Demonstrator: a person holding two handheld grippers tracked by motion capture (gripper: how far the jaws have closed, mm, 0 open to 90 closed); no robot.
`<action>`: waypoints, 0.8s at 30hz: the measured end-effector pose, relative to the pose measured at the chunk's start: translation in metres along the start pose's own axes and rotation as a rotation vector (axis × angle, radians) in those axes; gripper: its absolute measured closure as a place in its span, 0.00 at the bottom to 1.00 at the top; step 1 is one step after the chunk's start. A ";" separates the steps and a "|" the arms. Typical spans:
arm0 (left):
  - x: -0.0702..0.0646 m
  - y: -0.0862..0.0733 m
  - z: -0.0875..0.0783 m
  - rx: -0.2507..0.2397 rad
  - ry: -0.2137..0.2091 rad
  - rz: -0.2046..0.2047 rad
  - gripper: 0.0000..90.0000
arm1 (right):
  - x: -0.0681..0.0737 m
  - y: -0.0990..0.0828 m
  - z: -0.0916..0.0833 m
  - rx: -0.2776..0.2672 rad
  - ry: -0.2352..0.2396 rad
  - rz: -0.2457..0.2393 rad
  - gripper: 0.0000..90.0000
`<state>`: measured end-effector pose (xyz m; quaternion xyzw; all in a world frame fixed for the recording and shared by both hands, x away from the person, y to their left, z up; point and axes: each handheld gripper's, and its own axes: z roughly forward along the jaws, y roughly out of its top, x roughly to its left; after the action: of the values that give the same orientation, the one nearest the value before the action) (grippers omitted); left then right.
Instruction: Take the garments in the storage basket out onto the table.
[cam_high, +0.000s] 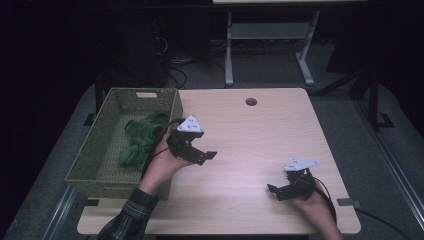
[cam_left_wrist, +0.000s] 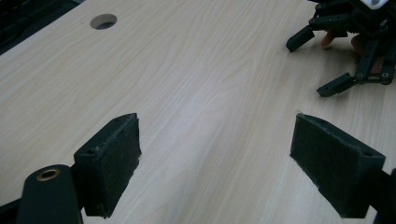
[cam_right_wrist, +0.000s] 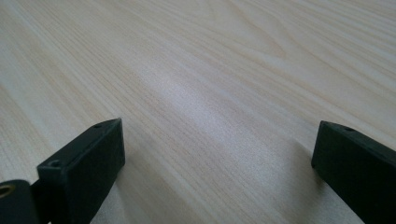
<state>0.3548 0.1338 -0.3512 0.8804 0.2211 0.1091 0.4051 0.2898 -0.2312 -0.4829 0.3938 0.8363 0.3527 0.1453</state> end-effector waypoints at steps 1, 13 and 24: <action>0.003 0.001 -0.002 -0.001 0.006 0.002 0.17 | 0.000 0.000 0.000 0.000 0.000 0.000 0.03; 0.029 0.000 -0.022 -0.005 0.038 -0.033 0.17 | 0.000 0.000 0.000 0.001 0.001 0.000 0.03; 0.053 -0.019 -0.045 -0.008 0.108 -0.088 0.17 | 0.000 0.000 0.000 -0.001 -0.002 -0.004 0.03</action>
<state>0.3789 0.1995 -0.3359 0.8611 0.2807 0.1393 0.4002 0.2900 -0.2314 -0.4829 0.3923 0.8367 0.3526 0.1470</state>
